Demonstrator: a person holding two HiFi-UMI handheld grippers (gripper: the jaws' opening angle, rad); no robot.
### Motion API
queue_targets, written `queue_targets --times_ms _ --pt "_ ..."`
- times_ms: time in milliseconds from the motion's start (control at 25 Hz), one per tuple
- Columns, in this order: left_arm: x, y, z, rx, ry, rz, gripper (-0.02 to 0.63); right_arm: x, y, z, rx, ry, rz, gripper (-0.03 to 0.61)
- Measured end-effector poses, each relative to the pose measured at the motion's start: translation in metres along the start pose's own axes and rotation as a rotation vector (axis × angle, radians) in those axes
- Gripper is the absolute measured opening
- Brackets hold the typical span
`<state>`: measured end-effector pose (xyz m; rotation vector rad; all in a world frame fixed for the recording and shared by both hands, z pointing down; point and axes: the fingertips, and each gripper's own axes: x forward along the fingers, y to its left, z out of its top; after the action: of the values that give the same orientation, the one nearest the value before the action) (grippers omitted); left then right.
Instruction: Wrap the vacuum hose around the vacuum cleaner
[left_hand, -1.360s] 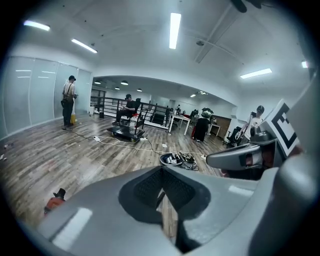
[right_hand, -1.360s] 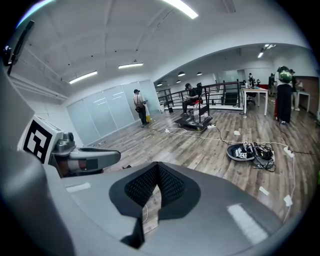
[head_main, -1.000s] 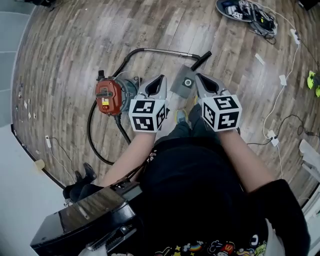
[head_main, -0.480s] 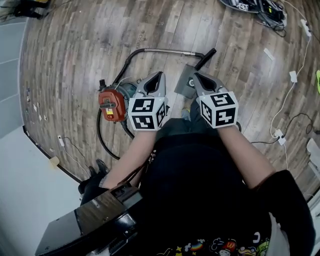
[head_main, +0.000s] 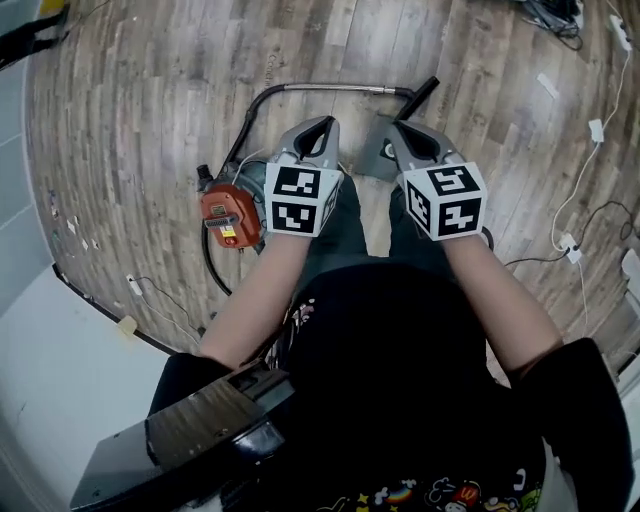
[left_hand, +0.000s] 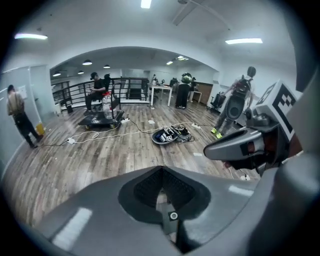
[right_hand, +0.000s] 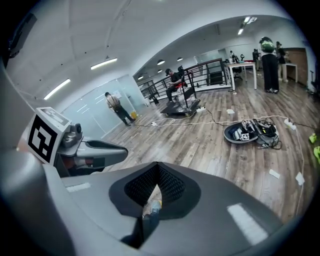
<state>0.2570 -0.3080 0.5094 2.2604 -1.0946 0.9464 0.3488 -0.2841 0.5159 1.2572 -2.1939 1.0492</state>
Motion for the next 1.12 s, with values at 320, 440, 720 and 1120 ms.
queue_targets --times_ms 320,440,720,1120 --pt "0.124 0.044 -0.035 0.234 0.092 -0.240 0.000 0.099 -0.035 -0.030 0.184 -0.014 -0.219 0.023" --pt "0.153 0.054 -0.059 0.284 0.109 -0.291 0.001 0.132 -0.041 -0.055 0.261 0.002 -0.273 0.023" --pt "0.256 0.096 -0.128 0.375 0.150 -0.311 0.002 0.227 -0.089 -0.097 0.266 0.004 -0.312 0.023" --pt "0.441 0.114 -0.279 0.702 0.305 -0.427 0.085 0.340 -0.166 -0.205 0.289 0.011 -0.349 0.023"
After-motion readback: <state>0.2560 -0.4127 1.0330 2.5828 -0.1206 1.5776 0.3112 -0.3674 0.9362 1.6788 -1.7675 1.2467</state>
